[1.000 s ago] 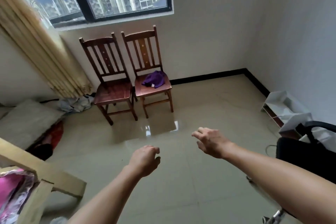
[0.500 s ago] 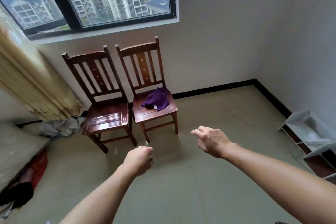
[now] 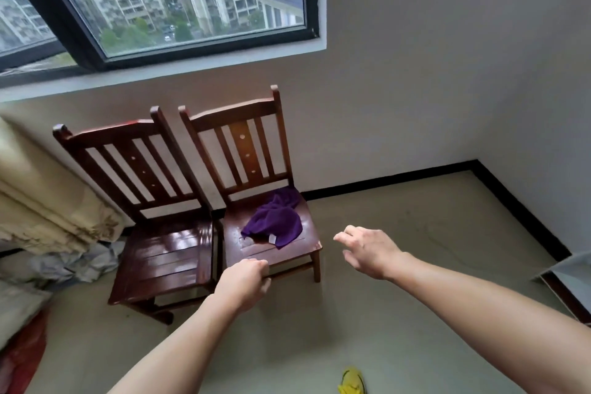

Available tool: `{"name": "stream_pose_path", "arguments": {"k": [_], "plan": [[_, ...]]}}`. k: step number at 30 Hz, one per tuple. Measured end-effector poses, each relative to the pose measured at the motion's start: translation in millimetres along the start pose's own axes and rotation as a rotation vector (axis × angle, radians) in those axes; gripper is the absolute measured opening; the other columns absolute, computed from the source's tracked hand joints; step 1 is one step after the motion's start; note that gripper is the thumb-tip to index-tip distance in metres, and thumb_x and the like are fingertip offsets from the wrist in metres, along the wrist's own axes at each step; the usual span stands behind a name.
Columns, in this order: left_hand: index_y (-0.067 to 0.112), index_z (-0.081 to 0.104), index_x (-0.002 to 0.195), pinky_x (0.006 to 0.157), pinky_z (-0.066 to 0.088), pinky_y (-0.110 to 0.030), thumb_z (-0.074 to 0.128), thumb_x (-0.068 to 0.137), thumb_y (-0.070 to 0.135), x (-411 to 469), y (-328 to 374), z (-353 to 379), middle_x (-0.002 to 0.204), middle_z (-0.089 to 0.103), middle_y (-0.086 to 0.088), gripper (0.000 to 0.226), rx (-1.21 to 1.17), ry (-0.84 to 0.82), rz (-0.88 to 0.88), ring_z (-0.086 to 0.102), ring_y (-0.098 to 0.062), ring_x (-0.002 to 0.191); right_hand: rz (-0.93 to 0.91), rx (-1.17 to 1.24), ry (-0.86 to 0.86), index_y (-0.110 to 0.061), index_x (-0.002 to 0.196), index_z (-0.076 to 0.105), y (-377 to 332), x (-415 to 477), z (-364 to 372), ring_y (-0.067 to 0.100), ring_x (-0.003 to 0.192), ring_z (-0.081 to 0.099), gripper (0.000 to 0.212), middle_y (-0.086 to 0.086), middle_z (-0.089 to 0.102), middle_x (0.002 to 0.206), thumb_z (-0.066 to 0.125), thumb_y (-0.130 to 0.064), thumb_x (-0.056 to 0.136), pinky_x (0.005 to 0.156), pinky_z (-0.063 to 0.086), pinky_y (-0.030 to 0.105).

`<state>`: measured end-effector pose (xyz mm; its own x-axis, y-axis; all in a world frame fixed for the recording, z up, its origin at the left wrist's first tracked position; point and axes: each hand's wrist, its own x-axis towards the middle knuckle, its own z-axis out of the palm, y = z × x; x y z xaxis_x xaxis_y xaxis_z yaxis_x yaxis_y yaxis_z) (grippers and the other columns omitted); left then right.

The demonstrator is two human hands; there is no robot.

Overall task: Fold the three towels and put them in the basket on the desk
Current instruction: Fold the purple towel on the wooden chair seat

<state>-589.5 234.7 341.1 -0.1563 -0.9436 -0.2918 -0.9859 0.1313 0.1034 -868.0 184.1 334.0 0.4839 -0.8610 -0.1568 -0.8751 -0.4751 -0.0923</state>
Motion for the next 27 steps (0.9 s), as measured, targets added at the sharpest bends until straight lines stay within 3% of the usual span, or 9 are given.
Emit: {"name": "stream_pose_path", "arguments": {"k": [8, 16, 20, 27], "plan": [[0.019, 0.059, 0.105, 0.083, 0.046, -0.035, 0.046, 0.091, 0.036, 93, -64, -11, 0.111, 0.064, -0.002, 0.026, -0.102, -0.089, -0.105, 0.057, -0.024, 0.108, -0.087, -0.002, -0.088, -0.019, 0.125, 0.052, 7, 158, -3, 0.024, 0.106, 0.058, 0.032, 0.003, 0.057, 0.118, 0.038, -0.031, 0.099, 0.079, 0.043, 0.032], [0.019, 0.059, 0.108, 0.086, 0.048, -0.035, 0.046, 0.09, 0.035, 196, -168, 12, 0.113, 0.065, -0.004, 0.027, -0.154, -0.245, -0.118, 0.059, -0.027, 0.108, -0.017, 0.071, -0.21, -0.019, 0.122, 0.056, -18, 282, 50, 0.027, 0.102, 0.061, 0.031, 0.003, 0.061, 0.115, 0.041, -0.03, 0.097, 0.08, 0.044, 0.034], [0.02, 0.061, 0.107, 0.086, 0.047, -0.033, 0.047, 0.09, 0.033, 227, -200, 21, 0.114, 0.065, -0.003, 0.026, -0.183, -0.344, -0.112, 0.06, -0.026, 0.107, 0.047, 0.141, -0.244, -0.021, 0.124, 0.056, -29, 315, 64, 0.027, 0.105, 0.061, 0.032, 0.003, 0.061, 0.117, 0.043, -0.032, 0.097, 0.08, 0.046, 0.035], [0.021, 0.067, 0.1, 0.085, 0.05, -0.03, 0.054, 0.086, 0.033, 273, -232, 50, 0.102, 0.071, -0.001, 0.022, -0.454, -0.488, -0.292, 0.064, -0.022, 0.102, 0.098, 0.238, -0.335, -0.022, 0.121, 0.057, -31, 357, 94, 0.029, 0.103, 0.062, 0.031, 0.002, 0.061, 0.114, 0.045, -0.035, 0.095, 0.081, 0.049, 0.039]]}}
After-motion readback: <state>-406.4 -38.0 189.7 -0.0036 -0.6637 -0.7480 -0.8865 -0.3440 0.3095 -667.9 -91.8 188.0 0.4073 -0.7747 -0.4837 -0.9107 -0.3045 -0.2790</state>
